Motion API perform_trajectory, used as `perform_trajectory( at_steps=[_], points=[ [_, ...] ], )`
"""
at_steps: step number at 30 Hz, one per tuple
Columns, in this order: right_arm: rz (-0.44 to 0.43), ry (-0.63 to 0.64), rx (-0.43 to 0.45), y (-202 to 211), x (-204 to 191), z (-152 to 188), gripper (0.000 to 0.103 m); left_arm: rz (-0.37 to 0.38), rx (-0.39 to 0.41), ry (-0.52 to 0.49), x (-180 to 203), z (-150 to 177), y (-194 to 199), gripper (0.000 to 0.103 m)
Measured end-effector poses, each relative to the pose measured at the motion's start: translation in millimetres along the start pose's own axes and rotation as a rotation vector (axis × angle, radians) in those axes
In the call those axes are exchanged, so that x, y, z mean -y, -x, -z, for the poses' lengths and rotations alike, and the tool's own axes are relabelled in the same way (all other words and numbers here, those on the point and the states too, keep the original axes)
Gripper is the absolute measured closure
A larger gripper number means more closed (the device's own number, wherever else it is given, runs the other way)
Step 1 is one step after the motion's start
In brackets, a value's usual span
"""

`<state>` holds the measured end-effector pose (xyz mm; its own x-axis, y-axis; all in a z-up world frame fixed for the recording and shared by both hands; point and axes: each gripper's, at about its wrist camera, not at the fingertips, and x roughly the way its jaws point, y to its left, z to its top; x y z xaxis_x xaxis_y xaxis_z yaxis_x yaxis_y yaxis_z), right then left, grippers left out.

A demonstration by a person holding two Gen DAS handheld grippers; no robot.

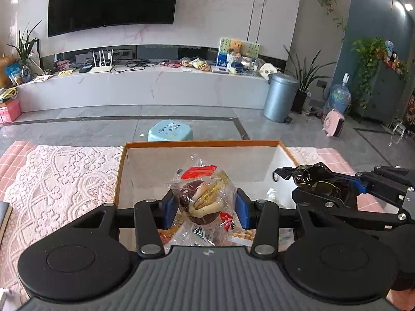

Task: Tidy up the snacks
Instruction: 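Lower both held snacks into the orange box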

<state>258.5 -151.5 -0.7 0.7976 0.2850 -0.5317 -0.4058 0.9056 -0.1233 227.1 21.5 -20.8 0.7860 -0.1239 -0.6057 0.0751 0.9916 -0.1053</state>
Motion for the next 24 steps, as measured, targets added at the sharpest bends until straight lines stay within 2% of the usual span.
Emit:
perform_trajectory(
  at_steps=[14,24],
  points=[
    [0.015,0.064,-0.206,-88,5,-5,0.068,-0.040,-0.158,-0.026,0,-6,-60,0.051],
    [0.030,0.134,-0.345,-129,8,6,0.068,-0.075,-0.272,-0.081,4,-3,-89,0.051]
  ],
)
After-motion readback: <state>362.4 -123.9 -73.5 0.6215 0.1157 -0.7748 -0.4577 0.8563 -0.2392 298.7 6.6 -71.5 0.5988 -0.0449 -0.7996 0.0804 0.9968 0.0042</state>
